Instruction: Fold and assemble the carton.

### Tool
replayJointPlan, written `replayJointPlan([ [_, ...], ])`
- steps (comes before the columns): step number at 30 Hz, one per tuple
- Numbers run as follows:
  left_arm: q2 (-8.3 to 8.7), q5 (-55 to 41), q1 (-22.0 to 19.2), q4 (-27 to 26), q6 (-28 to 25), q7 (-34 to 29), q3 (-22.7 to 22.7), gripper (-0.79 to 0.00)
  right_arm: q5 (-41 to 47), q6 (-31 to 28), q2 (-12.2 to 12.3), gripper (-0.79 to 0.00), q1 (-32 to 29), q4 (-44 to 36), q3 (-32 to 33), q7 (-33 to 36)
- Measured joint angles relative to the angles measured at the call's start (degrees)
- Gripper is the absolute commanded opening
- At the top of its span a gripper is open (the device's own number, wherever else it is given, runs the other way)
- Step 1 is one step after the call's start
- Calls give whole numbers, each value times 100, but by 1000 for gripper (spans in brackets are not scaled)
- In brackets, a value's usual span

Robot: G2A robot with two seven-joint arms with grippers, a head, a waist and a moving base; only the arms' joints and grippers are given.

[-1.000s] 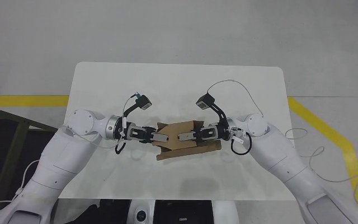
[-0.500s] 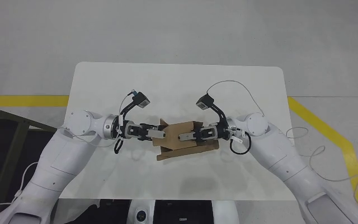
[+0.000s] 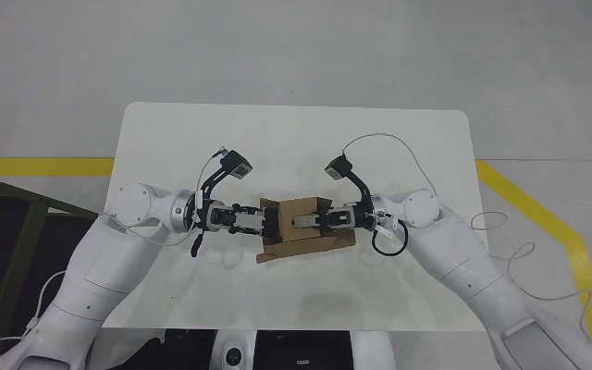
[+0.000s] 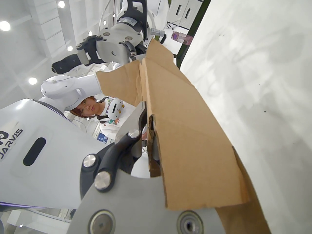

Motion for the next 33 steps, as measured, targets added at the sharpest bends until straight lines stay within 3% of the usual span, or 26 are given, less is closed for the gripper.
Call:
replayJointPlan([
  [11,-60,130,-107,-17,13,-6,45,0,-212,102,-37,-785,-102,-107,109,-113],
  [26,-19,136,13,-228,114,-70,-345,0,-560,262,-32,-785,-164,-97,380,-247],
  [33,-70,181,-2,-237,98,-73,-189,0,-724,348,-84,-785,-152,-245,369,-416],
])
